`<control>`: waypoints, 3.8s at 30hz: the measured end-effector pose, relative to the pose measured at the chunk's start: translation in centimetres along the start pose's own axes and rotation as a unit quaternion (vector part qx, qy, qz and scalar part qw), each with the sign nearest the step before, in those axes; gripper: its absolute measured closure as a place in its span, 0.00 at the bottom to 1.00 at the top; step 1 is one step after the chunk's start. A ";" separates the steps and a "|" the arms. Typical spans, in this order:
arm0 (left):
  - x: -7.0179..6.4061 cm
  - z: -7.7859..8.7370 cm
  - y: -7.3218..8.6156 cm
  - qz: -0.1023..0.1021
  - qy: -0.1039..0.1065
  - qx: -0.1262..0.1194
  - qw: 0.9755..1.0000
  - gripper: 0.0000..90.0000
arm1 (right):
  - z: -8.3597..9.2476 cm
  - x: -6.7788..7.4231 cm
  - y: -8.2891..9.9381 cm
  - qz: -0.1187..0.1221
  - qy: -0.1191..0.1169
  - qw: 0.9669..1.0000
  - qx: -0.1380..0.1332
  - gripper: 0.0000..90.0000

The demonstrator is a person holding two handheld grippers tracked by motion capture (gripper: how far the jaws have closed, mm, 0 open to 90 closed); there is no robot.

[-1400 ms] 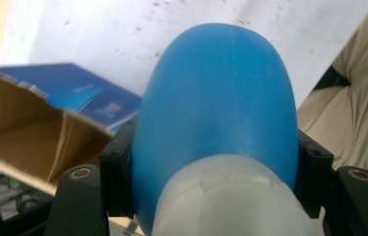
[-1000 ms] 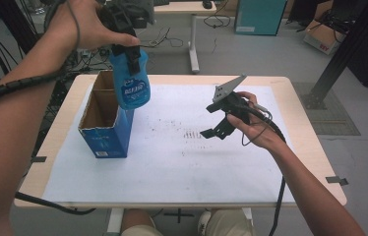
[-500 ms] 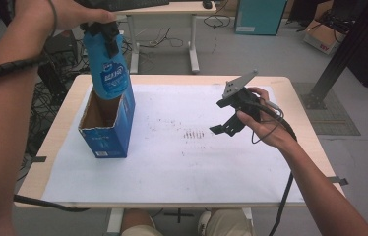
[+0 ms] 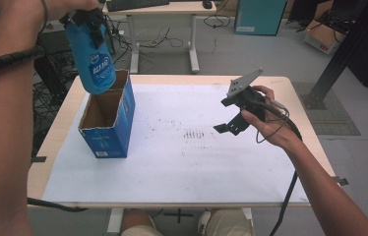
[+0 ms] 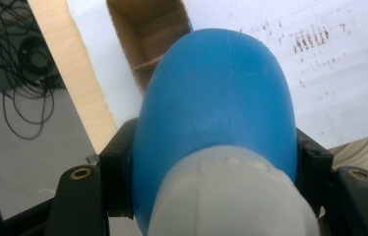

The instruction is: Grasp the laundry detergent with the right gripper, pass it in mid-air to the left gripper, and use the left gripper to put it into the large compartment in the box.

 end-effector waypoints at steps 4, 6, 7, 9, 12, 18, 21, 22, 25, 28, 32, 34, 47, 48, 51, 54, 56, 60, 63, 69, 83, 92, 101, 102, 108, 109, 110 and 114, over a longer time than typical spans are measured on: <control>0.3 0.1 0.1 0.016 0.001 0.000 1.000 0.41 | 0.2 0.1 0.0 -0.006 0.003 1.000 0.001 0.06; 0.4 0.3 0.1 0.024 0.001 -0.003 1.000 0.41 | 0.1 0.0 0.0 -0.004 0.003 1.000 0.001 0.06; 0.5 0.4 0.1 0.027 0.001 -0.004 1.000 0.41 | 0.1 0.0 0.0 0.001 0.002 1.000 0.000 0.06; 0.7 0.5 0.1 0.036 0.004 -0.006 0.999 0.41 | 0.1 0.1 0.0 -0.005 0.003 1.000 0.004 0.06; 1.0 0.6 0.2 0.053 0.009 -0.012 0.999 0.41 | 0.2 0.1 0.0 -0.004 0.004 1.000 0.005 0.06; 1.7 0.6 0.5 0.074 0.007 -0.011 0.997 0.41 | 0.3 0.1 0.0 -0.004 0.007 1.000 0.006 0.06; 2.0 0.5 0.6 0.088 0.009 -0.015 0.996 0.41 | 0.3 0.0 0.0 -0.003 0.009 1.000 0.008 0.06; 2.1 0.4 0.7 0.093 0.011 -0.015 0.995 0.41 | 0.3 0.0 0.0 -0.002 0.009 1.000 0.008 0.06; 2.4 0.2 0.8 0.102 0.017 -0.018 0.994 0.41 | 0.2 0.1 0.0 -0.004 0.010 1.000 0.007 0.06; 2.6 -0.2 1.0 0.111 0.017 -0.018 0.994 0.41 | 0.2 0.1 0.1 0.001 0.010 1.000 0.010 0.06; 2.7 -0.6 1.1 0.119 0.015 -0.018 0.993 0.41 | 0.3 0.1 0.1 0.001 0.012 1.000 0.011 0.06; 2.7 -0.8 1.2 0.122 0.015 -0.018 0.992 0.41 | 0.3 0.1 0.2 0.000 0.013 1.000 0.009 0.06; 2.7 -2.7 1.3 0.129 0.017 -0.021 0.991 0.41 | 0.3 0.2 0.3 0.009 0.016 1.000 0.009 0.06; 2.8 -2.9 1.4 0.128 0.016 -0.020 0.991 0.41 | 0.3 0.2 0.3 0.009 0.017 1.000 0.009 0.06; 2.8 -3.5 1.4 0.129 0.013 -0.020 0.991 0.41 | 0.4 0.3 0.3 0.005 0.019 1.000 0.011 0.06; 2.8 -4.2 1.5 0.130 0.015 -0.018 0.991 0.41 | 0.4 0.2 0.3 0.010 0.018 1.000 0.010 0.06; 2.7 -4.6 1.6 0.132 0.018 -0.016 0.991 0.41 | 0.3 0.2 0.3 0.012 0.019 1.000 0.009 0.06; 2.7 -5.6 1.6 0.132 0.020 -0.018 0.991 0.41 | 0.3 0.4 0.3 0.013 0.019 1.000 0.011 0.06; 2.6 -6.1 1.6 0.132 0.021 -0.018 0.991 0.41 | 0.2 0.4 0.3 0.013 0.019 1.000 0.010 0.06; 2.3 -7.5 1.7 0.132 0.025 -0.021 0.991 0.41 | 0.1 0.5 0.3 0.015 0.019 1.000 0.010 0.06; 2.5 -10.3 2.4 0.137 0.026 -0.017 0.990 0.41 | -0.2 0.7 0.6 0.014 0.016 1.000 0.013 0.06; 2.6 -12.3 2.6 0.141 0.027 -0.016 0.990 0.41 | -0.5 0.7 0.8 0.014 0.016 1.000 0.013 0.06; 2.6 -14.5 2.9 0.145 0.024 -0.013 0.989 0.41 | -0.8 0.7 1.0 0.012 0.017 1.000 0.012 0.06; 2.6 -14.8 2.9 0.146 0.024 -0.013 0.989 0.41 | -0.9 0.7 1.0 0.016 0.015 1.000 0.013 0.06; 2.4 -16.5 2.9 0.143 0.023 -0.011 0.989 0.41 | -1.2 0.8 1.0 0.012 0.016 1.000 0.013 0.06; 2.4 -16.8 2.9 0.143 0.024 -0.010 0.989 0.41 | -1.3 0.8 1.0 0.012 0.016 1.000 0.014 0.06; 2.4 -17.0 2.9 0.143 0.025 -0.009 0.989 0.41 | -1.3 0.8 1.0 0.014 0.014 1.000 0.016 0.06; 2.4 -18.0 3.0 0.143 0.028 -0.008 0.989 0.41 | -1.4 0.8 1.2 0.012 0.014 1.000 0.017 0.06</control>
Point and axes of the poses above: each handheld gripper's, and its own axes: z roughly backward along the jaws, y roughly out of its underside, x roughly to its left, the point moved 4 cm from there along -z, roughly forward along the jaws, and after that the axes turned 1 degree about -x, right-handed, at the moved point
